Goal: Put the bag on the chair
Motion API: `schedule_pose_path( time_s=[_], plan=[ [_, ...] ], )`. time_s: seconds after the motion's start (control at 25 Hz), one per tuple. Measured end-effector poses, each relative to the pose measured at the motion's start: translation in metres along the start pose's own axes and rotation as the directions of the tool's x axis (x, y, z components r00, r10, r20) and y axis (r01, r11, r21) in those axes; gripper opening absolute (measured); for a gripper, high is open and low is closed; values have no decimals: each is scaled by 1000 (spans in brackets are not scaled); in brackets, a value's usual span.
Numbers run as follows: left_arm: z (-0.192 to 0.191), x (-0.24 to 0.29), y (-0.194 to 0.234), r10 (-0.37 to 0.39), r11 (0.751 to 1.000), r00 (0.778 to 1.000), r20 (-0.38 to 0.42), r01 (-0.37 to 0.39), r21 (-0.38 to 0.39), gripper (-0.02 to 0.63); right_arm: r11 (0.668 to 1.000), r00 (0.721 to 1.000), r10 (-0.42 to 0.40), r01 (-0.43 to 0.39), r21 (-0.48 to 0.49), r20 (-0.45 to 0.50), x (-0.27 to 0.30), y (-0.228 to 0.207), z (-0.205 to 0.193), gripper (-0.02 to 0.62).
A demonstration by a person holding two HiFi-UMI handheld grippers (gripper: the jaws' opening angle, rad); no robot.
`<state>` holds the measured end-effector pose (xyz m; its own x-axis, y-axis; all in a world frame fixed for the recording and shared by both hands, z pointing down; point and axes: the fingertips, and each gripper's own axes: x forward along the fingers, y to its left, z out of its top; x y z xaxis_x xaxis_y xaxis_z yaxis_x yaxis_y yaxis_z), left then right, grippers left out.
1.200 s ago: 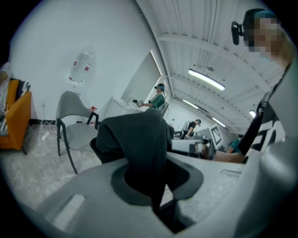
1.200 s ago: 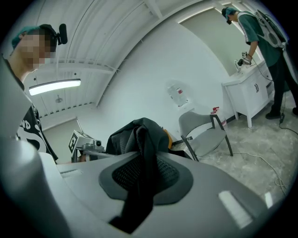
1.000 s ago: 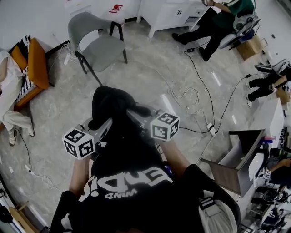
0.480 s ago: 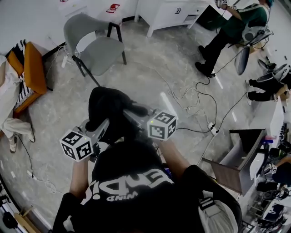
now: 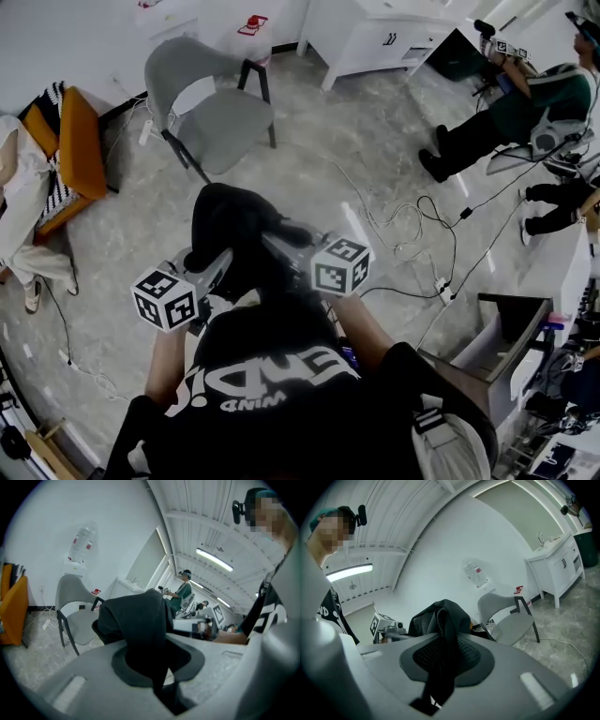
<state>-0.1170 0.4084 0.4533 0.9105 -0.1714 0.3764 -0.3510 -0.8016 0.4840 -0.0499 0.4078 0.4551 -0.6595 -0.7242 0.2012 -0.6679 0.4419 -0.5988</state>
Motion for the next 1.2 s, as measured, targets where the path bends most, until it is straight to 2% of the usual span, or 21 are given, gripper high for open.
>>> schedule_pose_path(
  time_s=[0.52,0.84,1.2],
  plan=[
    [93,65,80,62,998,997,35,-61,-34,57,997,997,71,-71,-3,-36,59,-86,95,64],
    [133,95,113,111,992,990,86,-106,-68,57,993,991,109,-112,-33,-76,86,-126,138,64],
    [169,114,159,102,993,991,89,-96,-65,57,993,991,112,-115,-28,-79,124,-158,173,64]
  ],
)
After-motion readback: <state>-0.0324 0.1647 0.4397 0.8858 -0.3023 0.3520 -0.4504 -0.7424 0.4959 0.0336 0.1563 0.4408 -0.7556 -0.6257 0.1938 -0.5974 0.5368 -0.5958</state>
